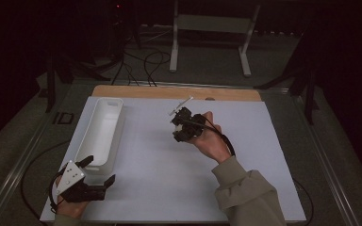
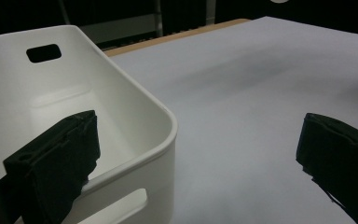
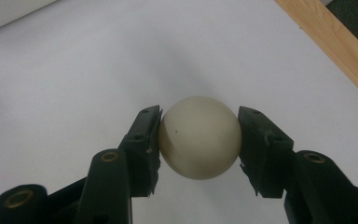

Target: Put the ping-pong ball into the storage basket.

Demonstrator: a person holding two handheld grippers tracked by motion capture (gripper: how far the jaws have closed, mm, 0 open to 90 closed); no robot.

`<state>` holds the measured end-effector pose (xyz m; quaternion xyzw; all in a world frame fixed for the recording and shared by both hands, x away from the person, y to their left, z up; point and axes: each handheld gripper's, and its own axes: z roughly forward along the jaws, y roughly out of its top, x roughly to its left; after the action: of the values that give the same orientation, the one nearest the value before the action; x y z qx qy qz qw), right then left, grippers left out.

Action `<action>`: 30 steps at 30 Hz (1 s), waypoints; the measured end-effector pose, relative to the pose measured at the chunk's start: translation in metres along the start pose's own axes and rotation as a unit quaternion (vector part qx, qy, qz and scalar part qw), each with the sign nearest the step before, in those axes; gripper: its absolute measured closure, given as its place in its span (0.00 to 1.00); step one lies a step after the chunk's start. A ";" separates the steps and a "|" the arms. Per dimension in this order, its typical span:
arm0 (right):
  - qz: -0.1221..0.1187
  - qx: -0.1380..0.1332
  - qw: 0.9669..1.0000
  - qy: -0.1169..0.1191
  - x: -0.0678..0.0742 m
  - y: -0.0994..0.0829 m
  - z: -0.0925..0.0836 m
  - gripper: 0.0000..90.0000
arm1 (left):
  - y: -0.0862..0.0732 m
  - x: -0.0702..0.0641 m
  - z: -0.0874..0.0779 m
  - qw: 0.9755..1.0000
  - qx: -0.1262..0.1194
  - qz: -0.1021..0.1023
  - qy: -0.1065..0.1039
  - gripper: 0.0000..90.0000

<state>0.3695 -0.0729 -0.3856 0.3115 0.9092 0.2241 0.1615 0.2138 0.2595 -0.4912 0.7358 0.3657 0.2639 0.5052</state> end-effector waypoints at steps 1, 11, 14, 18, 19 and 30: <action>0.001 0.000 1.000 0.000 0.000 0.000 0.000 0.56 | 0.000 0.000 0.000 1.000 0.000 0.000 0.000 0.00; 0.002 -0.007 1.000 0.002 0.002 0.004 0.002 0.56 | 0.000 0.000 0.000 1.000 0.000 0.000 0.000 0.00; 0.002 -0.011 1.000 0.003 0.003 0.006 0.002 0.56 | 0.000 0.000 0.000 1.000 0.000 0.000 0.000 0.00; 0.002 -0.015 1.000 0.005 0.005 0.009 0.002 0.56 | 0.000 0.000 0.000 1.000 0.001 0.001 0.000 0.00; 0.003 -0.016 1.000 0.005 0.006 0.009 0.001 0.56 | 0.000 0.000 0.000 1.000 0.001 0.001 0.000 0.00; 0.004 -0.024 1.000 0.013 0.008 0.014 0.002 0.56 | 0.000 0.000 0.000 1.000 0.000 0.001 0.000 0.00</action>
<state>0.3709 -0.0575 -0.3816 0.3084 0.9041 0.2510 0.1562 0.2138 0.2595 -0.4913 0.7362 0.3647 0.2643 0.5052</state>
